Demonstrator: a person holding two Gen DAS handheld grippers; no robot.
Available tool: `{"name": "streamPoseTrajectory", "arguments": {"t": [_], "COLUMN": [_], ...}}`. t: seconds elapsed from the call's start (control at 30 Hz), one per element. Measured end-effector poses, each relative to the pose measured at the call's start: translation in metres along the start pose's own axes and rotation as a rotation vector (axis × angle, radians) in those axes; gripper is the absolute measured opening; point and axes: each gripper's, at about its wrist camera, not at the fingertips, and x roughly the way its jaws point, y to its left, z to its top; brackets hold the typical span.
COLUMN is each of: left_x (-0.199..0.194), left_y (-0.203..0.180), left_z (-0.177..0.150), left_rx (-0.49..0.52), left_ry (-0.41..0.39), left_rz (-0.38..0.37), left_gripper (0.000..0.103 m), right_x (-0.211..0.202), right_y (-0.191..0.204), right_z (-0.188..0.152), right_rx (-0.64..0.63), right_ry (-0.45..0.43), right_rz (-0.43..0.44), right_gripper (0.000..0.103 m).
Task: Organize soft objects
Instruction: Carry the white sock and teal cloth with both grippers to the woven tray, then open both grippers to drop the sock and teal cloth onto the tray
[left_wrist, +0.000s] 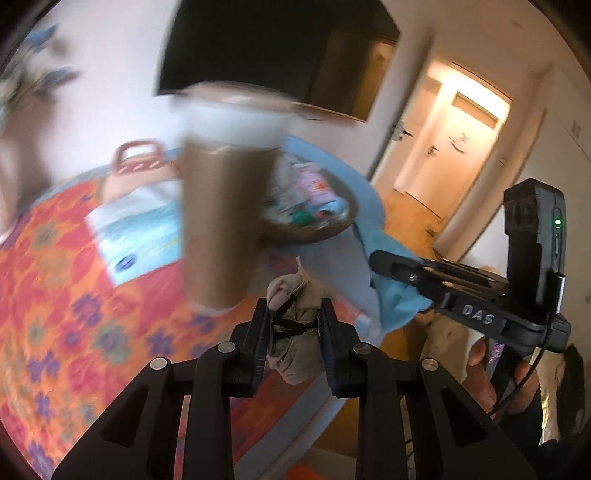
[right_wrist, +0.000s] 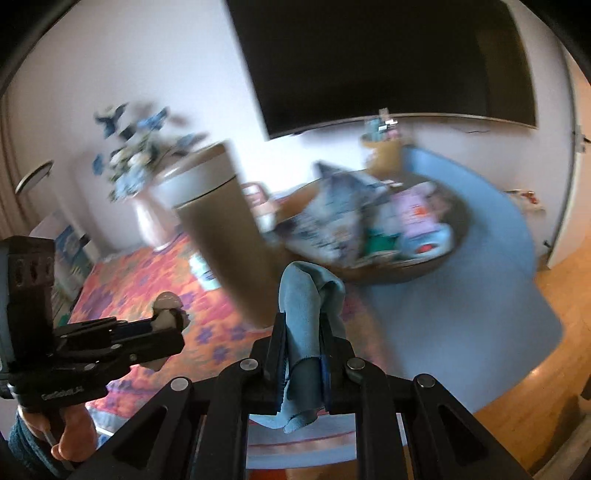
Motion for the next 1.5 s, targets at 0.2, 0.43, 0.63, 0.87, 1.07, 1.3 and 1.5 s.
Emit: {"name": "streamPoseTrajectory", "arguments": {"t": [0.2, 0.43, 0.63, 0.87, 1.07, 1.3, 1.5], "left_x": [0.030, 0.077, 0.123, 0.163, 0.163, 0.149, 0.119], "left_y": [-0.041, -0.085, -0.079, -0.072, -0.089, -0.111, -0.139], "left_z": [0.037, 0.091, 0.125, 0.131, 0.117, 0.111, 0.087], "left_rx": [0.044, 0.090, 0.029, 0.114, 0.241, 0.336, 0.424], "left_ry": [-0.023, -0.133, -0.175, -0.145, -0.231, -0.267, -0.323], "left_rz": [-0.002, 0.265, 0.438, 0.613, 0.713, 0.699, 0.701], "left_gripper": [0.023, 0.023, 0.023, 0.037, 0.097, 0.097, 0.097], "right_x": [-0.004, 0.010, 0.046, 0.085, 0.102, 0.073, 0.034], "right_y": [-0.043, -0.084, -0.124, -0.129, -0.134, -0.151, -0.143], "right_z": [0.021, 0.077, 0.125, 0.147, 0.144, 0.136, 0.126], "right_rx": [0.054, 0.126, 0.163, 0.086, 0.064, 0.132, 0.102], "right_ry": [-0.035, -0.101, -0.102, -0.027, 0.075, 0.007, -0.076], "right_rz": [-0.059, -0.072, -0.058, -0.054, -0.032, 0.014, -0.029], "right_gripper": [0.014, 0.014, 0.014, 0.016, 0.072, 0.073, 0.073]}}
